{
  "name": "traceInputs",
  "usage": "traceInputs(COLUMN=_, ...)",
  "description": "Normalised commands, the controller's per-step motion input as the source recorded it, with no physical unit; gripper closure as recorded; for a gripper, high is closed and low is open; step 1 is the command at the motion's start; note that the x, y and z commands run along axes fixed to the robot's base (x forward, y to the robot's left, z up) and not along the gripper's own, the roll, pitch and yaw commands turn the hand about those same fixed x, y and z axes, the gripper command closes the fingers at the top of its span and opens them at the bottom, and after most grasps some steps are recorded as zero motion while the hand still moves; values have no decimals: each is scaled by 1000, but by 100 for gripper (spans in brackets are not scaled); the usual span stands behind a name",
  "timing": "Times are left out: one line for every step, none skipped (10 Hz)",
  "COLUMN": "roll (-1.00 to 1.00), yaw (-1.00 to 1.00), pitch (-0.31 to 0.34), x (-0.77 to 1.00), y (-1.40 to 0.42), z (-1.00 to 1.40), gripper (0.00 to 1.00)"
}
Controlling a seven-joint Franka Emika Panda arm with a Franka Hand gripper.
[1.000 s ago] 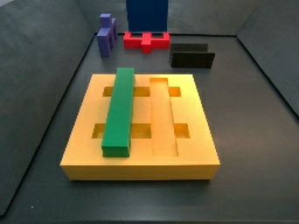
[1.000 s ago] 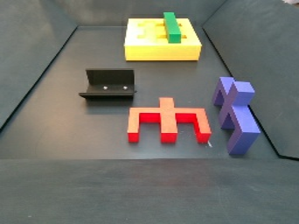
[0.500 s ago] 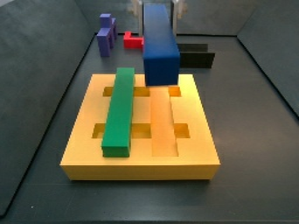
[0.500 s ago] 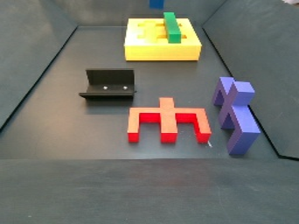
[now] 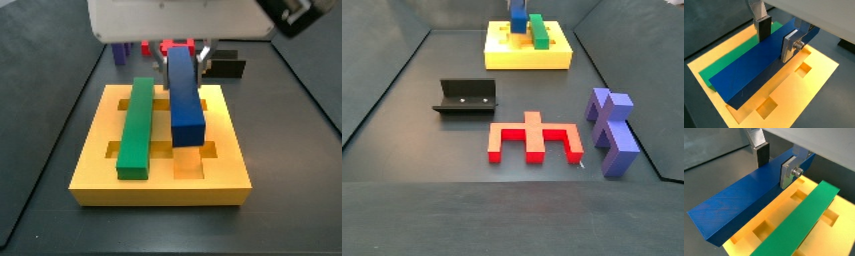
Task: Pick up the blue object. Move up. Move to above the board. Insert the blue object.
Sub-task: Insert the blue object.
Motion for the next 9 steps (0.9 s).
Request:
traceInputs(roll=121, yaw=54, pitch=-91, x=0, y=-189, z=-606, gripper=100)
traceInputs(roll=193, yaw=51, pitch=-36, x=54, y=-269, z=-349, gripper=100)
traceInputs(roll=223, yaw=60, pitch=-26, x=40, y=-249, z=-254, gripper=100)
traceInputs(roll=251, yaw=34, pitch=-4, x=74, y=-223, z=-246, gripper=100)
traceInputs(roll=266, yaw=0, pitch=0, x=149, y=-131, z=-240, gripper=100)
traceInputs(roll=207, yaw=0, pitch=0, x=146, y=0, z=-289, gripper=100)
traceInputs(roll=84, yaw=-54, pitch=3, x=80, y=0, z=-177, gripper=100)
traceInputs(roll=83, yaw=-71, pitch=36, x=117, y=0, z=-111, gripper=100)
traceInputs(roll=76, yaw=-86, pitch=60, x=220, y=0, z=-83, gripper=100)
